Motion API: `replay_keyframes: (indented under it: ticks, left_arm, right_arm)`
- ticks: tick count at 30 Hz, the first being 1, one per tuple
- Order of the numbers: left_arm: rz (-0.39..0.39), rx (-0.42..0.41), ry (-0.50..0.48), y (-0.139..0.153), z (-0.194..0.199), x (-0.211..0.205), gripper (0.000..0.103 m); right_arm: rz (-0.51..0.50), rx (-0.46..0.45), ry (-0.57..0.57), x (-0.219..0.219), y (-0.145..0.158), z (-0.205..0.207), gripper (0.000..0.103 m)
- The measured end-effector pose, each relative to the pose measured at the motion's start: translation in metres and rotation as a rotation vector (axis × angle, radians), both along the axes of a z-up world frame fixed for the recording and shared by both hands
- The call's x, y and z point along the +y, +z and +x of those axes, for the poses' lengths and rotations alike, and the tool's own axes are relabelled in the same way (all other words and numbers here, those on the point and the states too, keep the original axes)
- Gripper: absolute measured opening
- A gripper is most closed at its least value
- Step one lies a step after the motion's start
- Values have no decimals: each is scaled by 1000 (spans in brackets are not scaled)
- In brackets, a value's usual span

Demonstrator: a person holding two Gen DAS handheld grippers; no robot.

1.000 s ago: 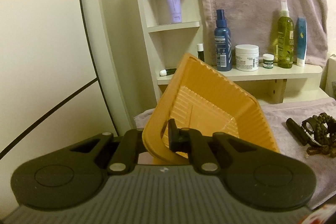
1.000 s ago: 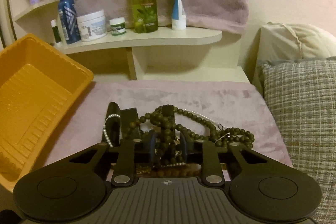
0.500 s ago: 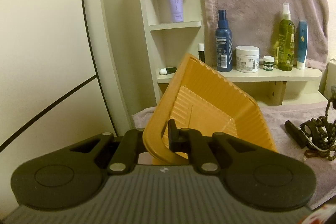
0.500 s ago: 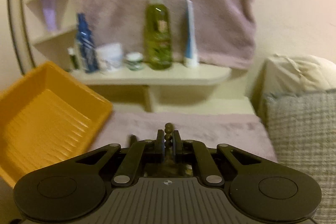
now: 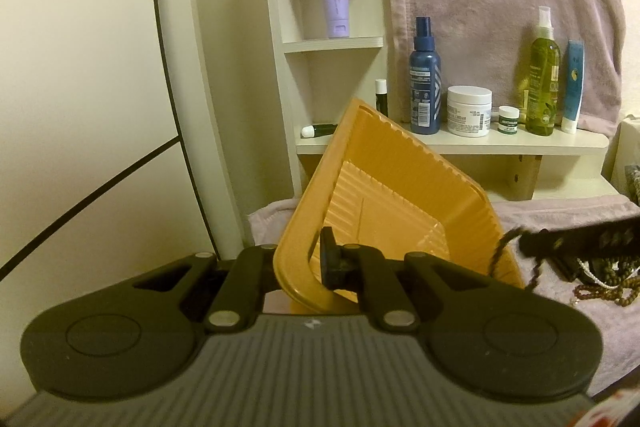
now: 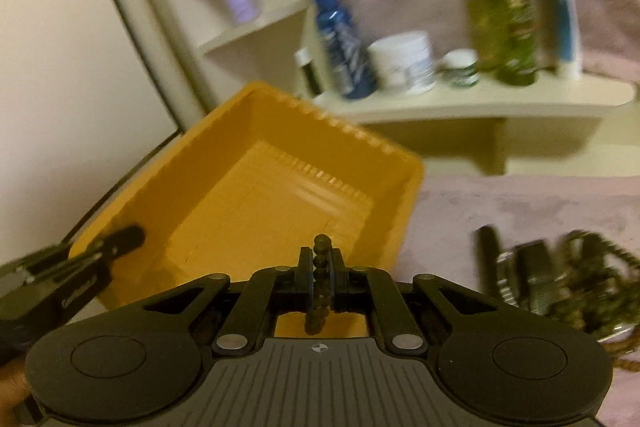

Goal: Organize jewelry
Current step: 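Carry the bead strand into the tray and open the right tool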

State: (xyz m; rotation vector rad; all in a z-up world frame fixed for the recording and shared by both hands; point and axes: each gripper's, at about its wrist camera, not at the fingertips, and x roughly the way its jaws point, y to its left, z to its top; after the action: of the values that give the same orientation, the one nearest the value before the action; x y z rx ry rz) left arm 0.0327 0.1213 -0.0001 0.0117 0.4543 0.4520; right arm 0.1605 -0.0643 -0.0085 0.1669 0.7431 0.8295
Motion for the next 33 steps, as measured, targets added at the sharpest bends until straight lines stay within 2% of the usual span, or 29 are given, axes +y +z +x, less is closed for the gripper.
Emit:
replay_keyframes:
  ticks: [5,6,8,9,10,15,18,22,27,33]
  left_arm:
    - [-11,2,2,0,0,1,8]
    - [-13,2,3,0,0,1,8]
    - [-16,2,1,0,0,1,8]
    - [-15,2,1,0,0,1,8]
    - [-15,3,1,1,0,1,8]
    - [-12,5,-4,1,1,1,8]
    - [-5,9,-9,1,2,2,8]
    - [2,12,-11,1,2,0,8]
    - [8,16,-16,2,3,0,8]
    - [10,20,-16,2,4,-1,8]
  right_arm:
    - [18,48,53,14,-11,3,8]
    - [24,49,52,13,-11,2,12]
    - [35,39,19,7,-9,2,37]
    - [42,31,2,3,-7,2,56]
    - [50,21,-17,-3,-5,1,59]
    - [7,-35,-148,-44,-2,-5,59]
    - [-100,-73,-264,-77,-12,-13,59]
    - [-190,-51,-376,-120,-34,-20,59]
    - [-247,-88,-412,-144,-45,-26,59]
    - [-252,-100,-432,-154,-50,-19,58]
